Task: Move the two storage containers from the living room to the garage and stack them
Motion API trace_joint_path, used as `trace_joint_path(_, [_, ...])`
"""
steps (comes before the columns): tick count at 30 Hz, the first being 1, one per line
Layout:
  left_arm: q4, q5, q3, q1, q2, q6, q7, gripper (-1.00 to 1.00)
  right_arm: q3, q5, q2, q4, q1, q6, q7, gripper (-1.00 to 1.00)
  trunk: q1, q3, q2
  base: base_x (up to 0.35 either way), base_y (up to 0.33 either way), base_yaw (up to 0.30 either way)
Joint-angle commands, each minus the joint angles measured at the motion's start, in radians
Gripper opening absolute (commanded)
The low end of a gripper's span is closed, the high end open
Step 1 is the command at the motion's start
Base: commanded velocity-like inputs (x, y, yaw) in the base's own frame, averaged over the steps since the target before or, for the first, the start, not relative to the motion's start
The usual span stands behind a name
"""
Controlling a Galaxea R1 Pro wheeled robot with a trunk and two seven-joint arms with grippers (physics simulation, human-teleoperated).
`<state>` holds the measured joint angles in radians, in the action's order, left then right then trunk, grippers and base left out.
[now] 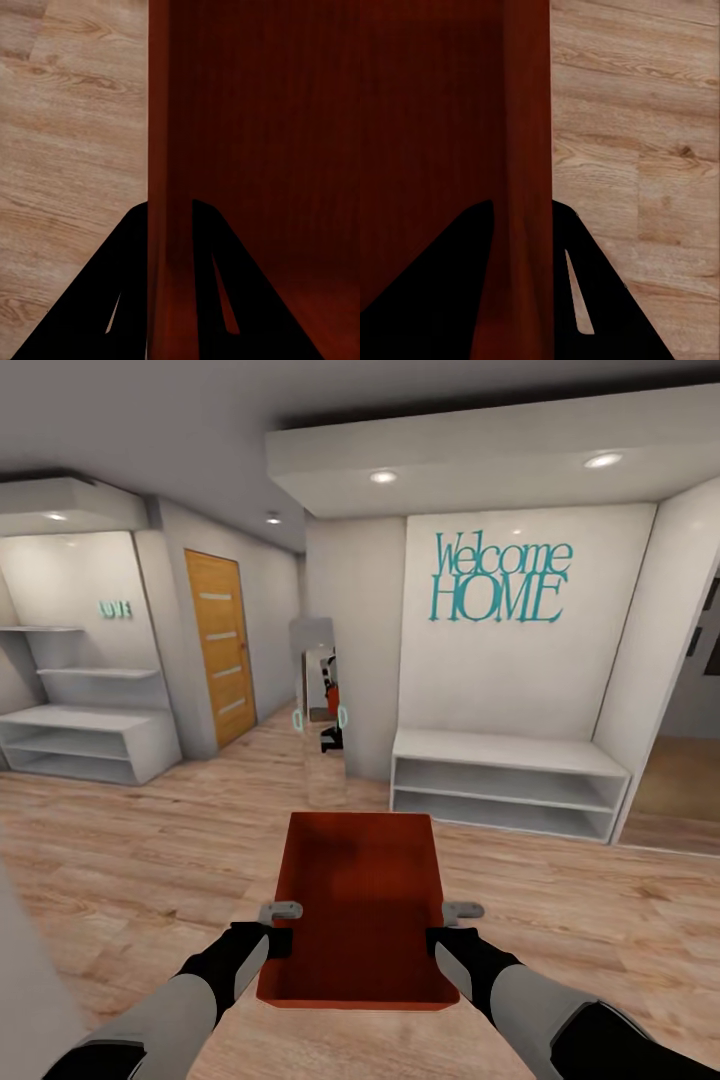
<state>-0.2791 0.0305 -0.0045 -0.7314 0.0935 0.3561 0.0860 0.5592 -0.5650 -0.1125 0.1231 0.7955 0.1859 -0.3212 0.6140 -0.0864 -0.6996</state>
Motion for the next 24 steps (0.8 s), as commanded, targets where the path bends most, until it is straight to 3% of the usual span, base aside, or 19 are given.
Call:
trace_joint_path(1, [0.000, -0.017, 0.008, 0.000, 0.005, 0.007, 0.011, -1.00, 0.018, 0.024, -0.002, 0.003, 0.001, 0.008, -0.009, -1.00, 0.001, -0.002, -0.001, 0.321, 0.000, 0.000])
trace_joint_path(24, [0.000, -0.018, 0.008, 0.000, 0.005, 0.007, 0.011, -1.00, 0.018, 0.024, -0.003, 0.003, 0.001, 0.008, -0.009, -1.00, 0.001, -0.002, -0.001, 0.322, 0.000, 0.000])
